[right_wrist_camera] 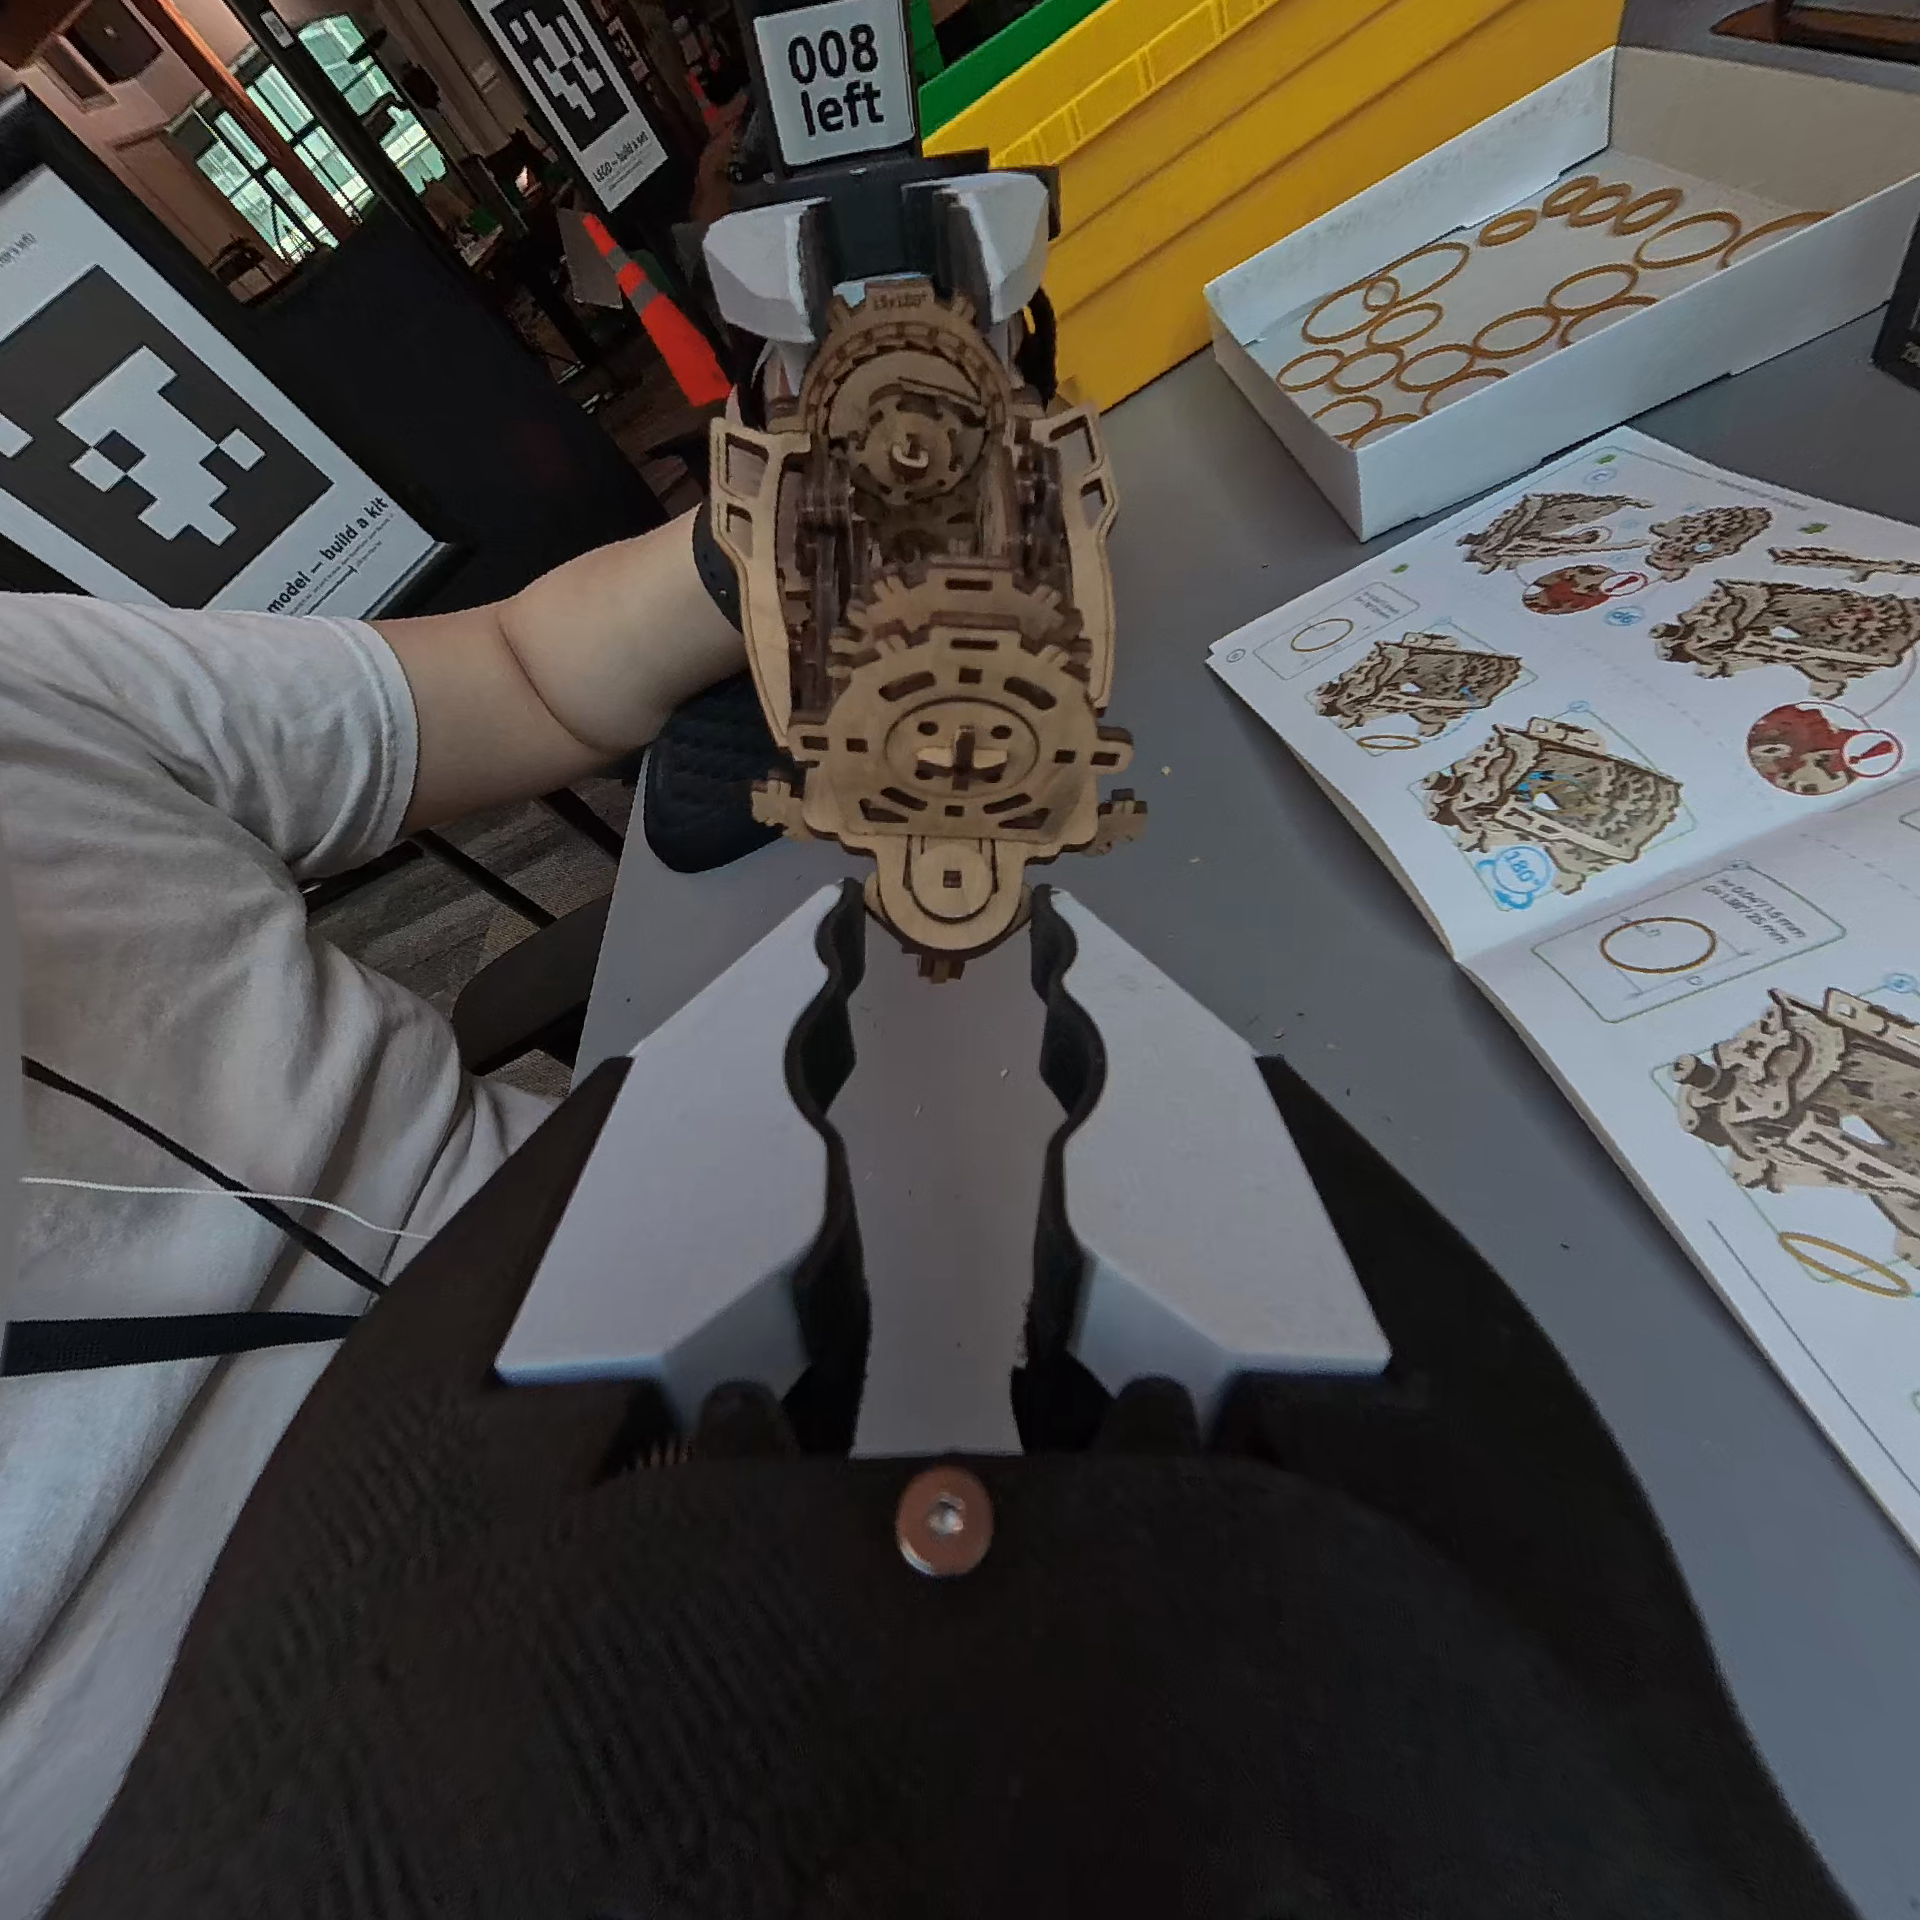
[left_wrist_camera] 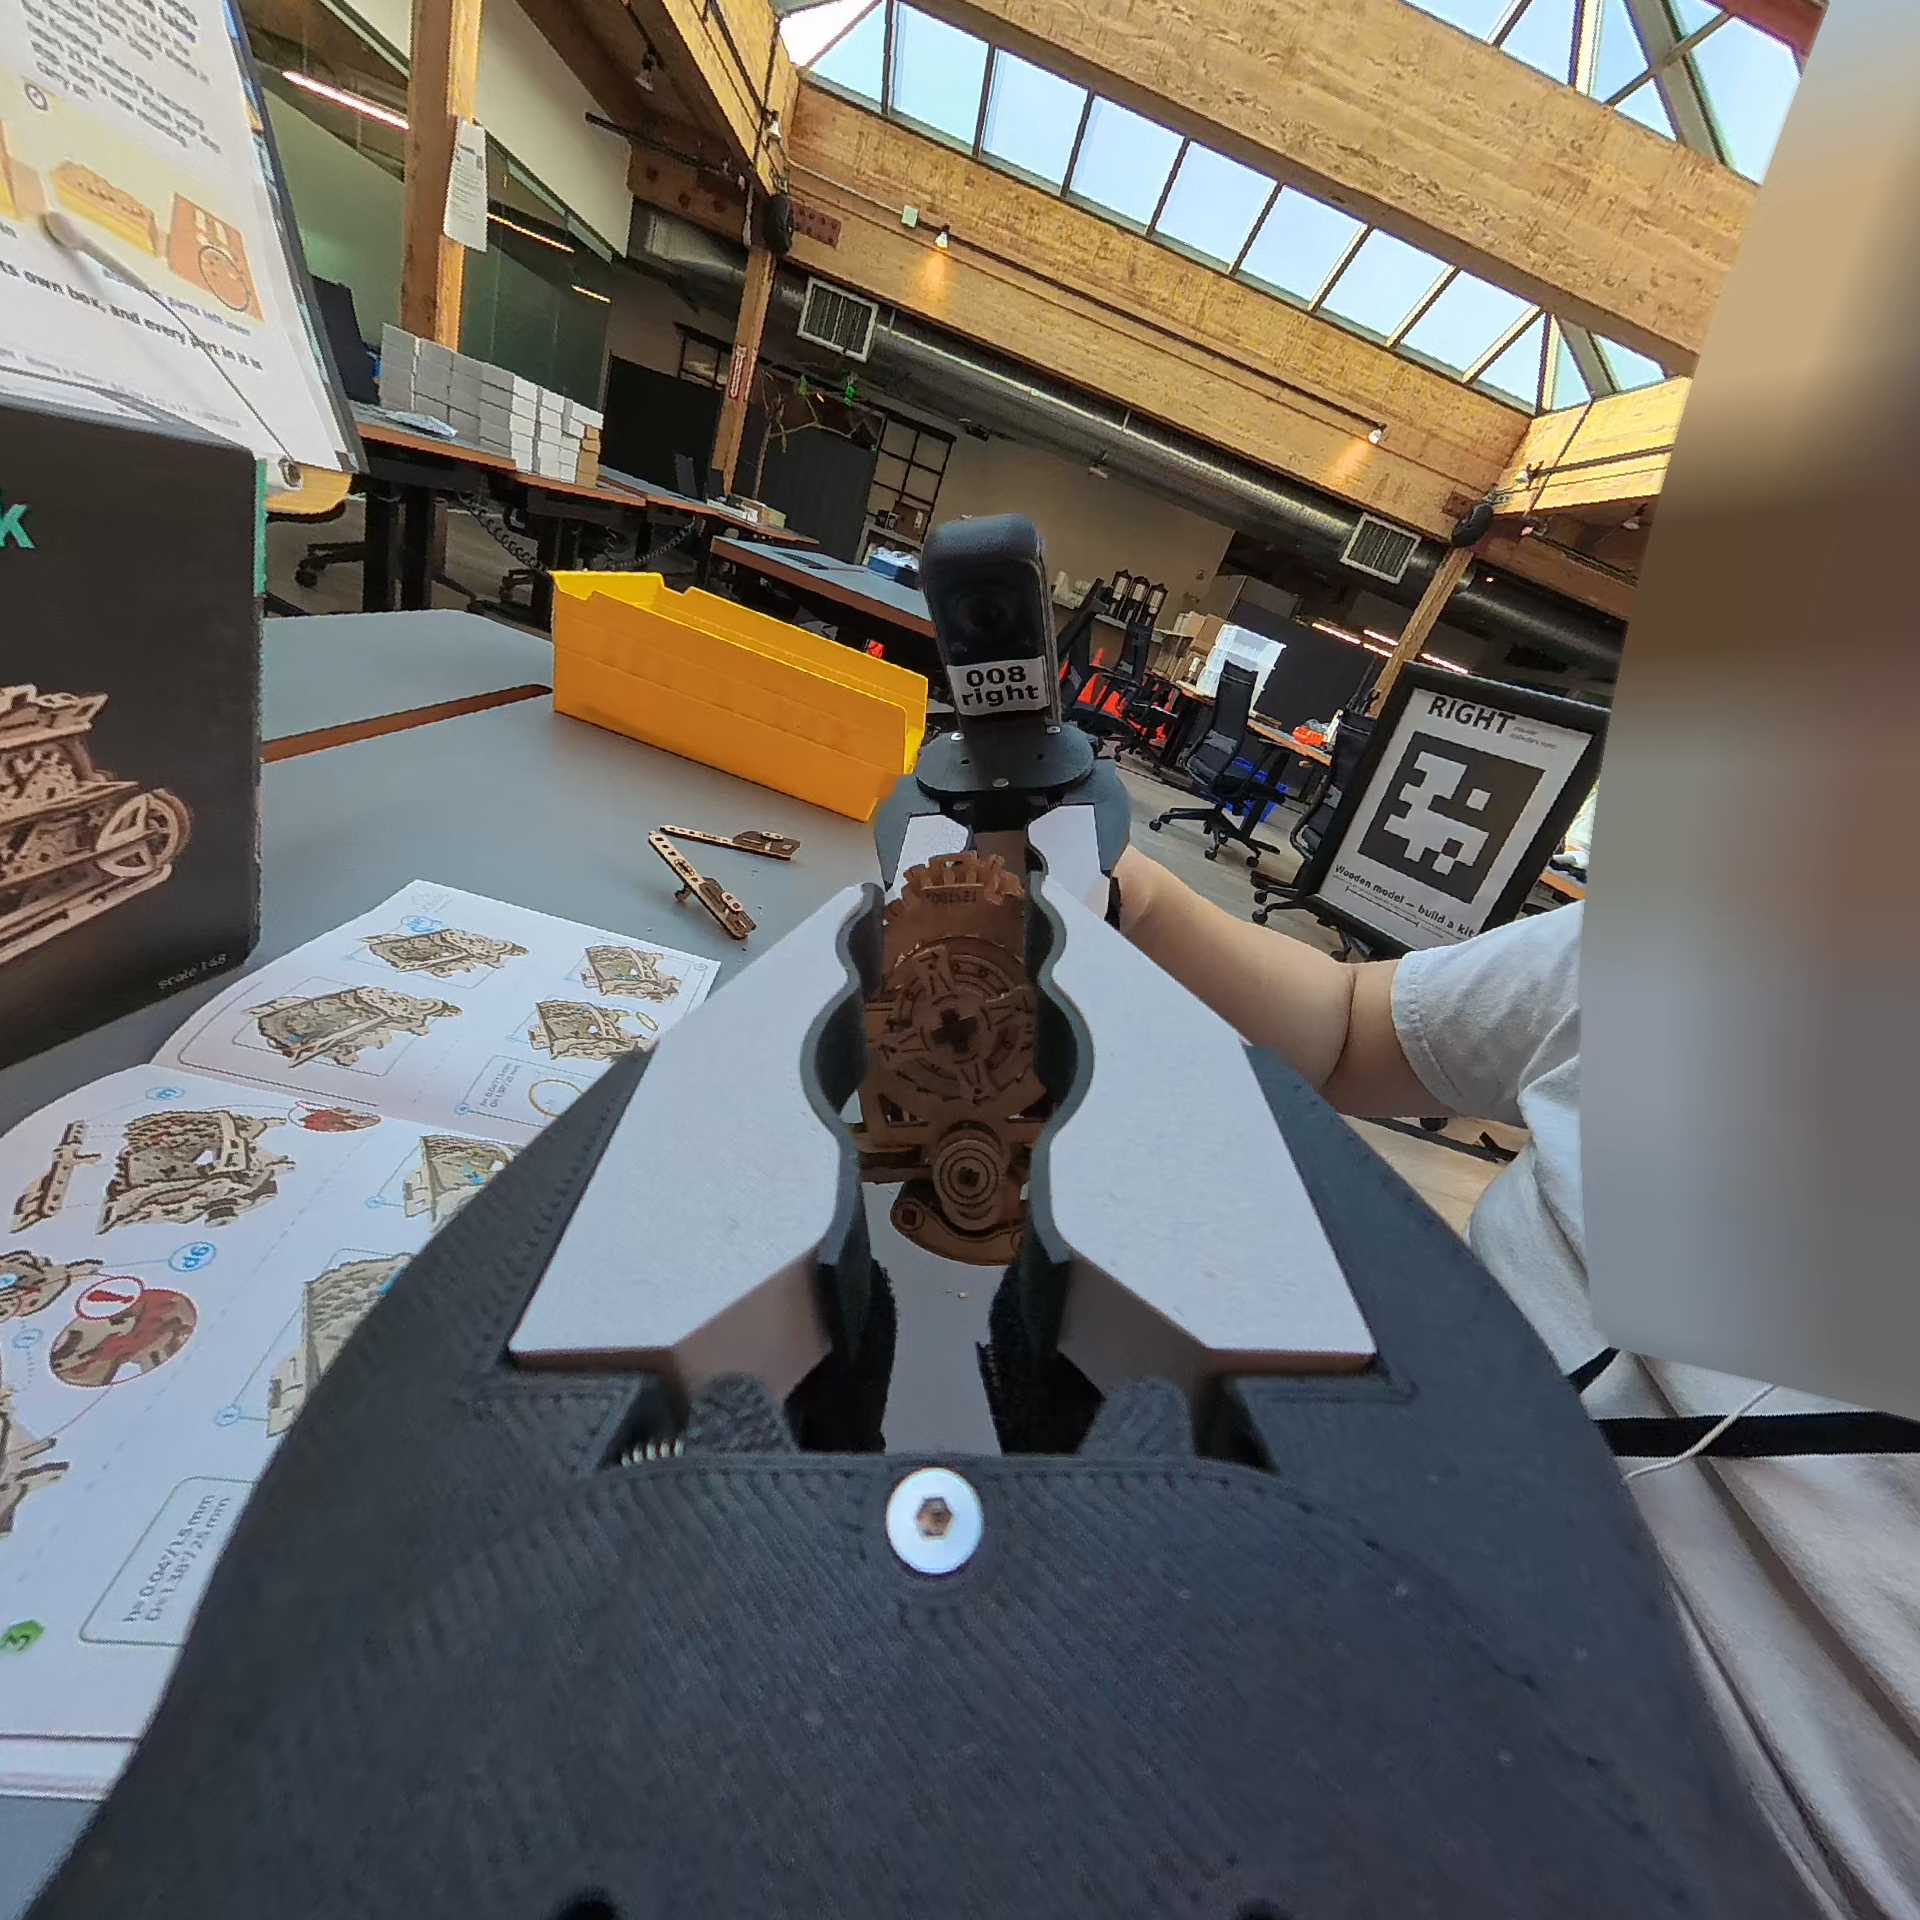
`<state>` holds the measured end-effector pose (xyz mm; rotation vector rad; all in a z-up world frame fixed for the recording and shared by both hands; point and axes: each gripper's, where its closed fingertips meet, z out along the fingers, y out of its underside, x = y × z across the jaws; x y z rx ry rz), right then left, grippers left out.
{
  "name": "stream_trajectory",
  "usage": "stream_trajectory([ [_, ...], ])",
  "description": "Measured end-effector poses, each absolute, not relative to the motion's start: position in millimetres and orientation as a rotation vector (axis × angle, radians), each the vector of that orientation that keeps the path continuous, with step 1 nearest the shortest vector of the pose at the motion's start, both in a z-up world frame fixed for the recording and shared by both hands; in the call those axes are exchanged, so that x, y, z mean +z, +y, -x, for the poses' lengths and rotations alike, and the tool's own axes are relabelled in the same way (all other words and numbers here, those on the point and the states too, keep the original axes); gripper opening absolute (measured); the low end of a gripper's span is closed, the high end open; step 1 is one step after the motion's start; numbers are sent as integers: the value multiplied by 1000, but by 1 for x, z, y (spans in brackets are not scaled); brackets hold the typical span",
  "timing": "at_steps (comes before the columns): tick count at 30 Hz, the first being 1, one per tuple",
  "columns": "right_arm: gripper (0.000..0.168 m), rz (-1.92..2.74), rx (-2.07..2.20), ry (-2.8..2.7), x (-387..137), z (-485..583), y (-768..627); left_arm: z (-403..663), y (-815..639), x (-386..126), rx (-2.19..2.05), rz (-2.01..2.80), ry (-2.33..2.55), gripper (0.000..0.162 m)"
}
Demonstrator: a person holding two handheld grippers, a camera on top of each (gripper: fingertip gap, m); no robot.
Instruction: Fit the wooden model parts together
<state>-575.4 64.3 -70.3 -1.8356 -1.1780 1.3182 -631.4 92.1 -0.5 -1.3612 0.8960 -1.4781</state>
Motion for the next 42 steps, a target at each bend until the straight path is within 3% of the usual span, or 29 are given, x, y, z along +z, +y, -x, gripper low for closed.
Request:
stream_trajectory([
  [14,31,1758,1298,-1134,-52,569,70,633,95,-2,-1530,1385,872,24],
  [42,31,1857,1246,-1253,-71,562,62,630,96,-14,-1601,1458,865,24],
])
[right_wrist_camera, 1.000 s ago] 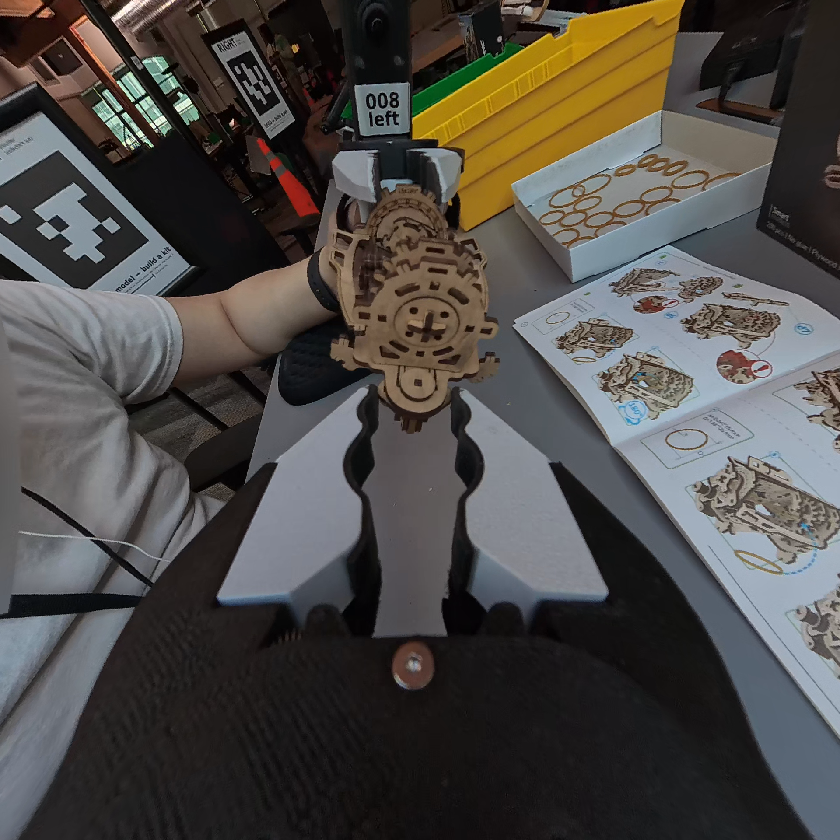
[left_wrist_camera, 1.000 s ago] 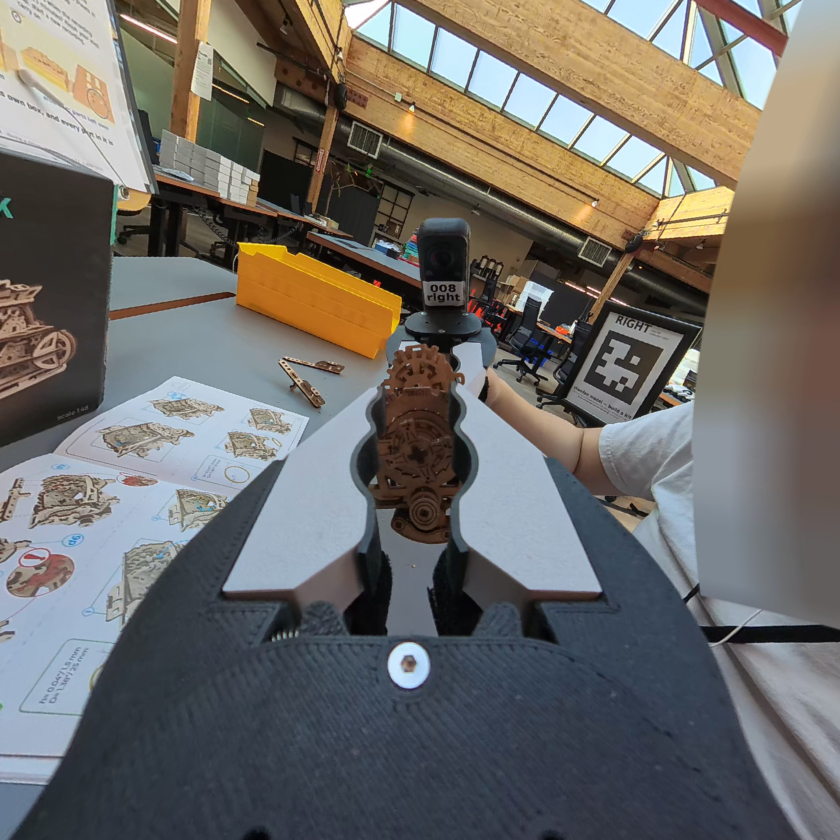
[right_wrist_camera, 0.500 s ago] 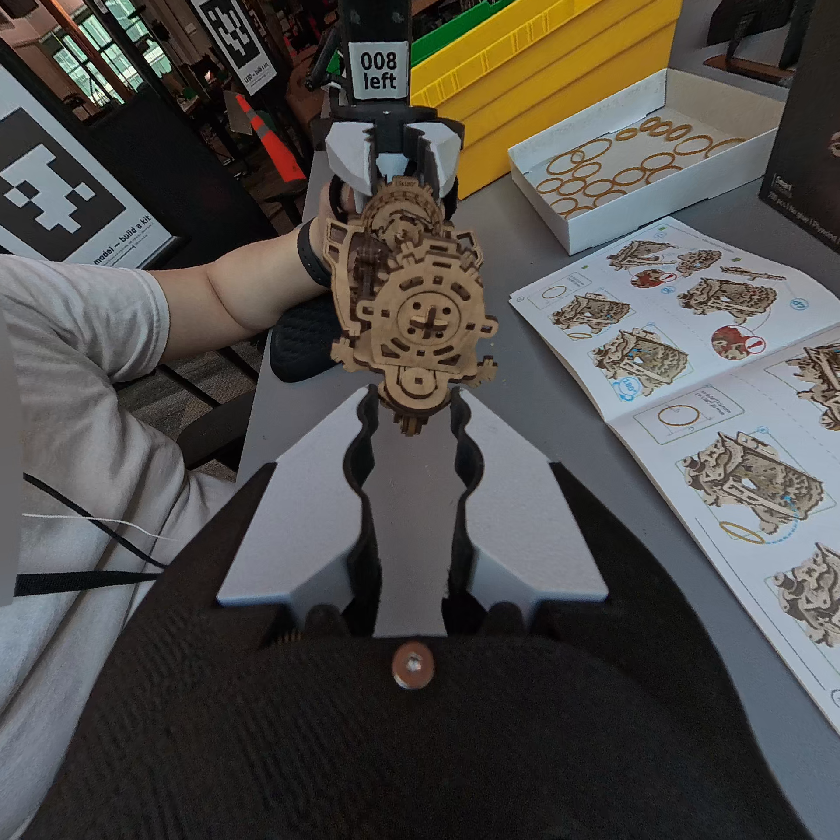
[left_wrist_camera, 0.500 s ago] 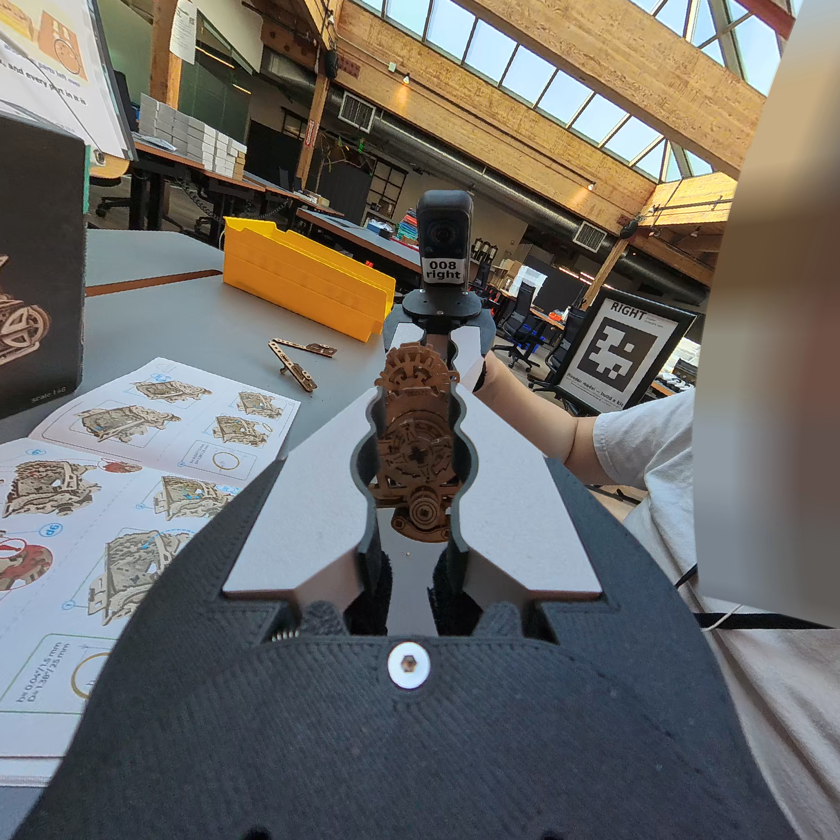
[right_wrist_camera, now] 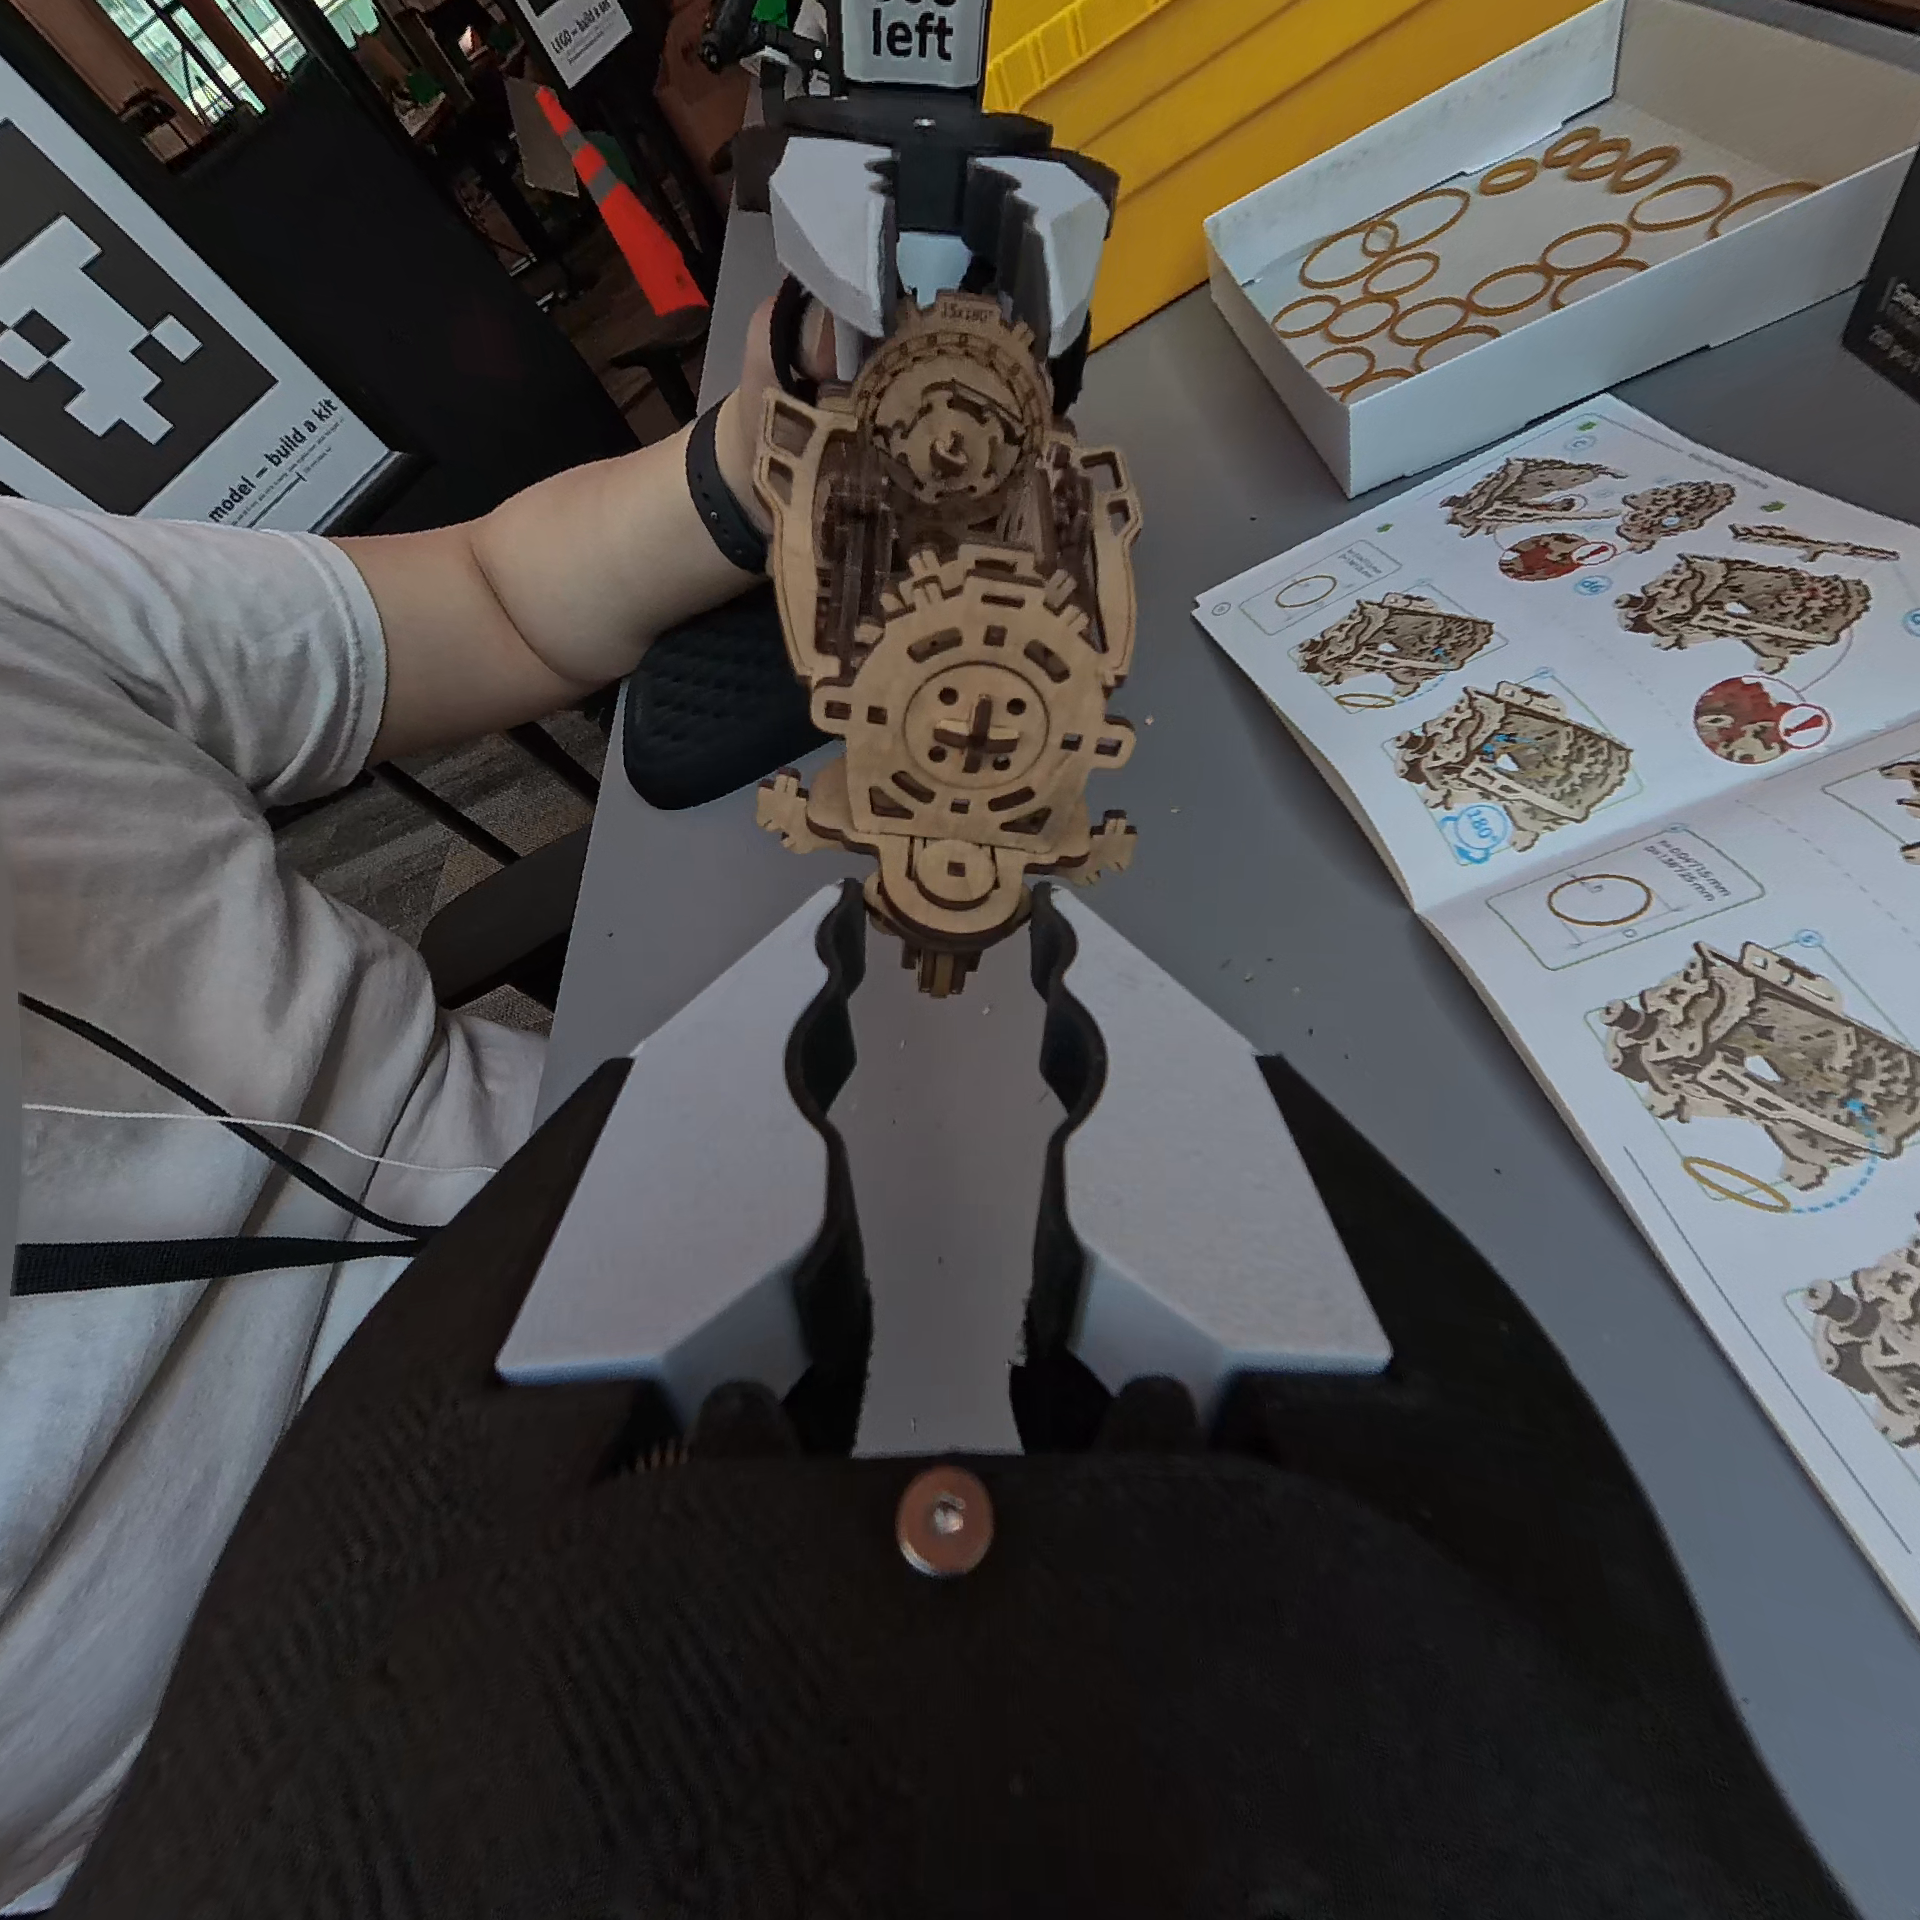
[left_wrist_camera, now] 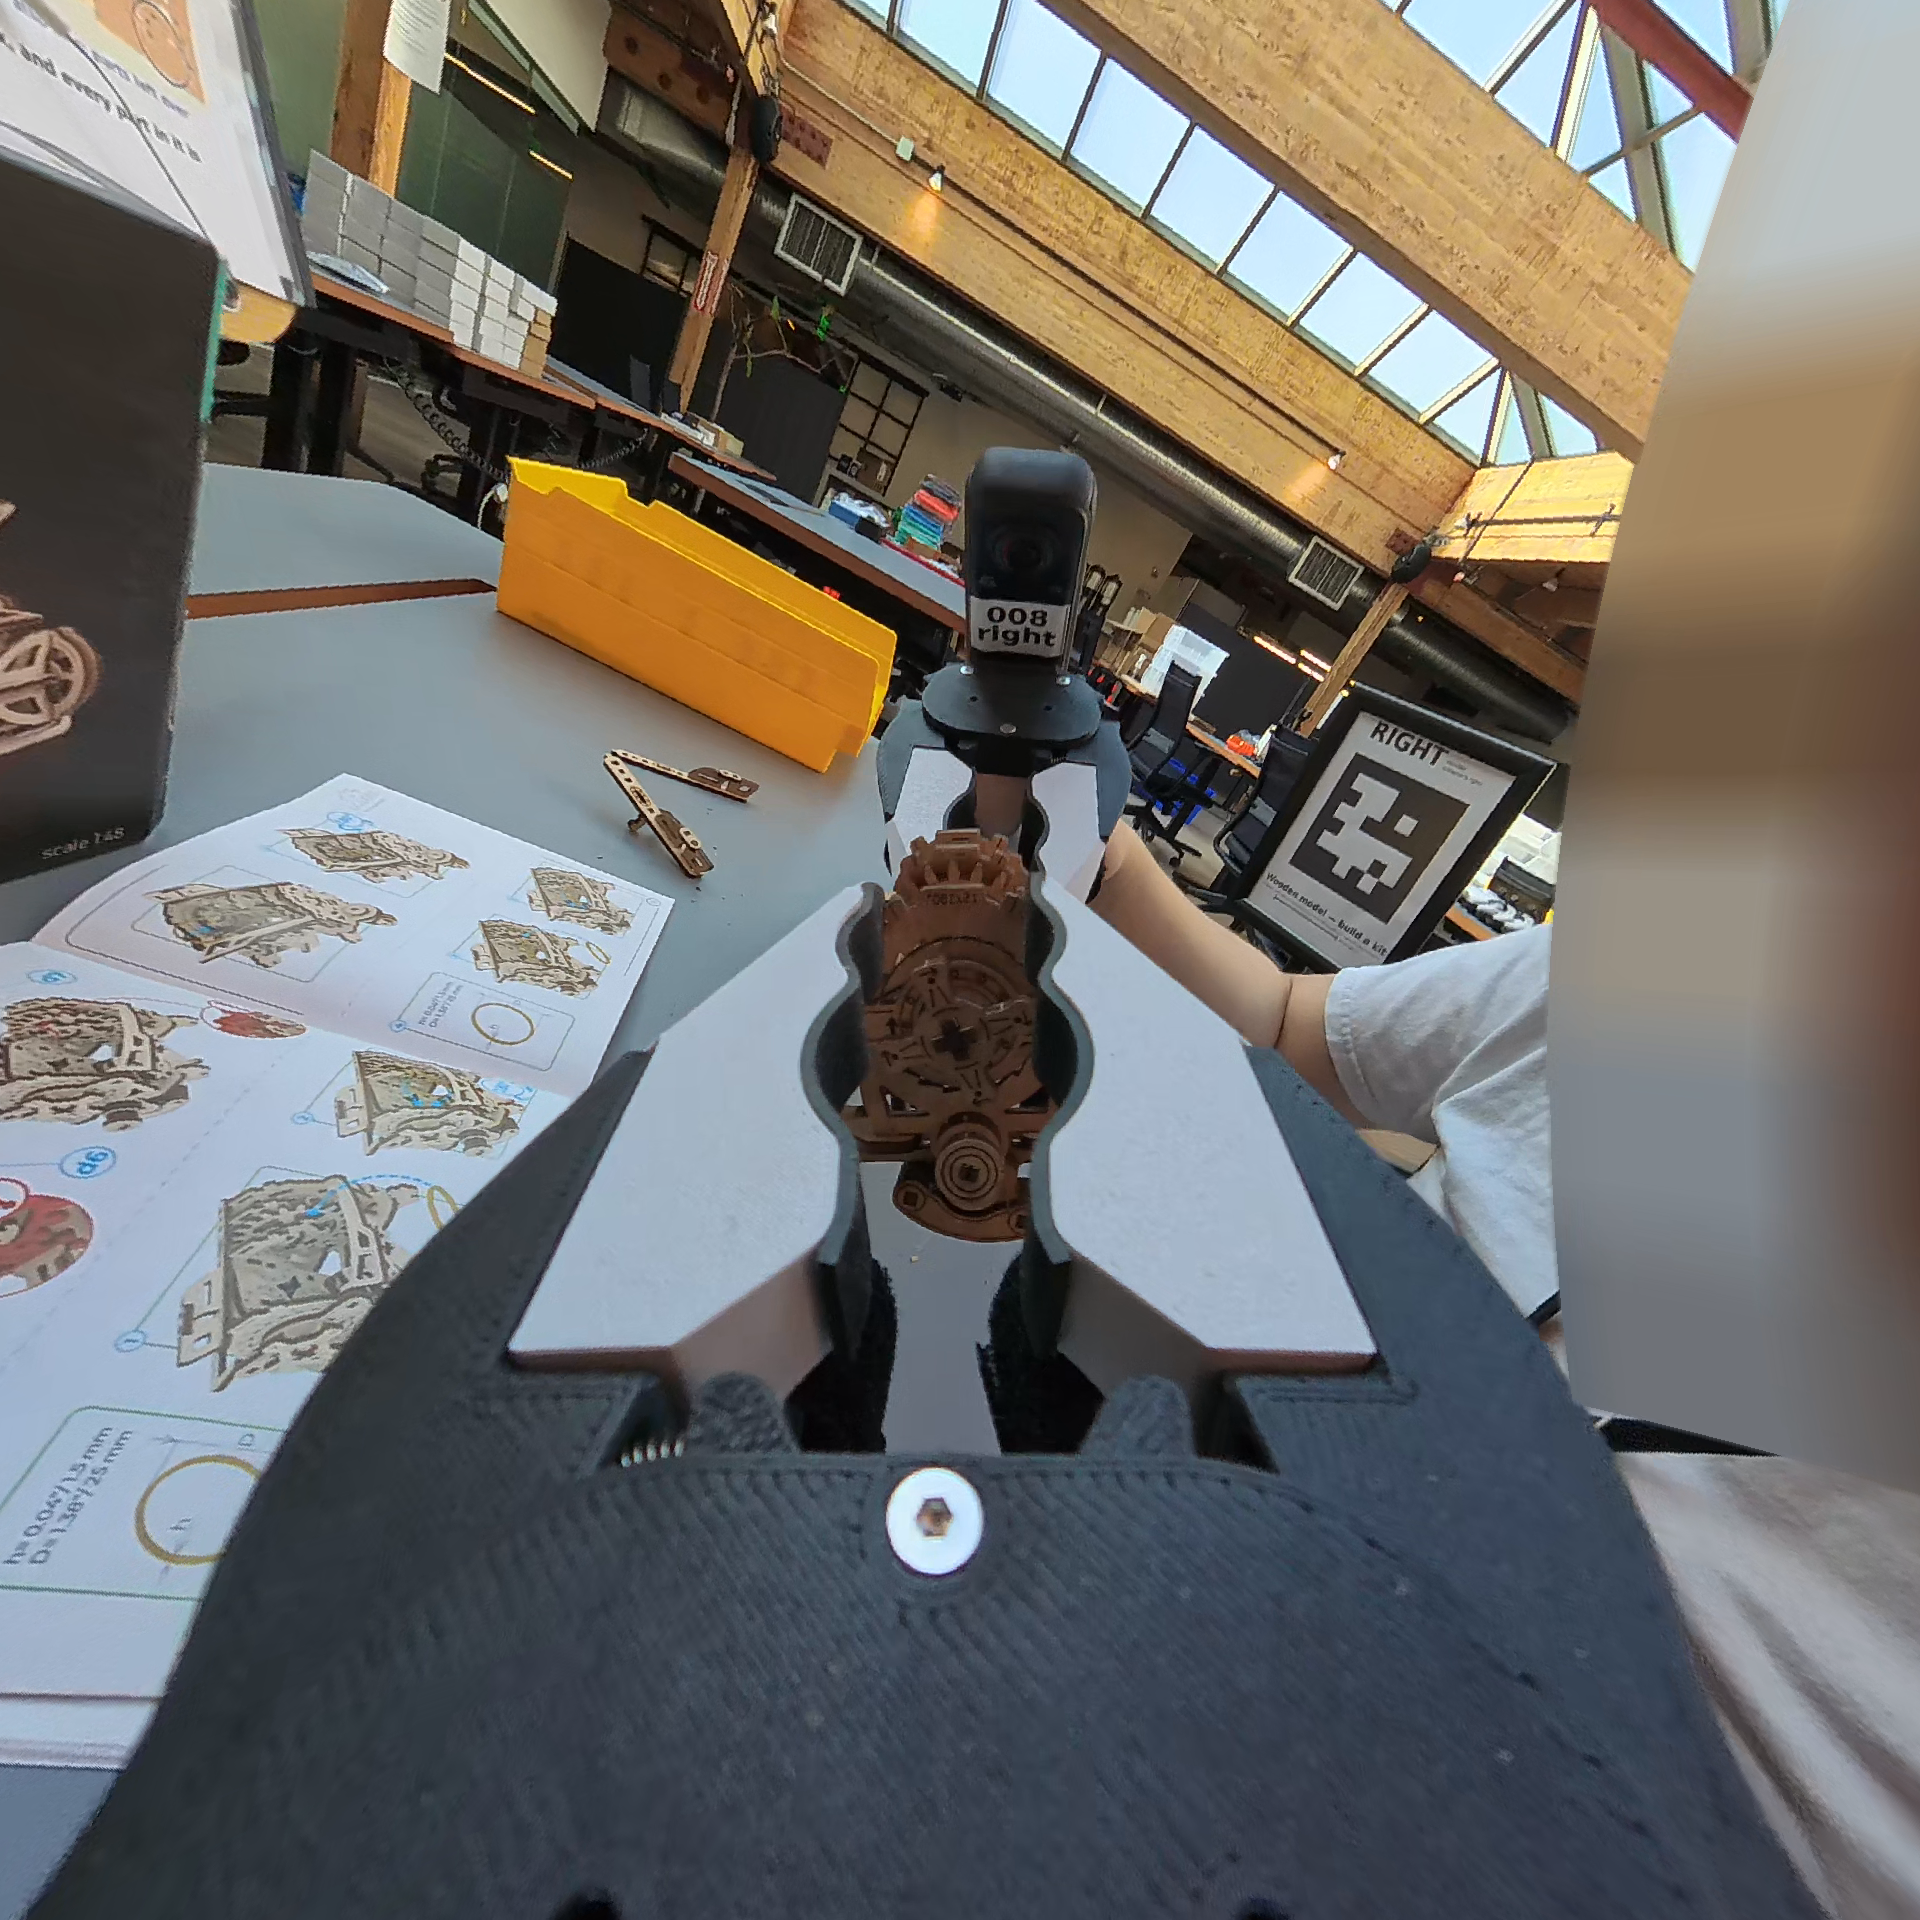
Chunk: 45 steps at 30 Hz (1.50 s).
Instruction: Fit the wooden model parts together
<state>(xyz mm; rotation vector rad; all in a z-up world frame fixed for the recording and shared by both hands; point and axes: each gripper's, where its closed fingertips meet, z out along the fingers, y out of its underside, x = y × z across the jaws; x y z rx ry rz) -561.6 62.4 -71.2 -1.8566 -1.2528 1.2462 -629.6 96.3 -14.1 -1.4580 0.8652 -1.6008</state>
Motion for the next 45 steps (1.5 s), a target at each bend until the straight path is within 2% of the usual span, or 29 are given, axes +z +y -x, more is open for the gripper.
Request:
stream_trajectory([
  [45,31,1704,1306,-1033,-47,577,78,642,113,12,-1571,1391,580,24],
])
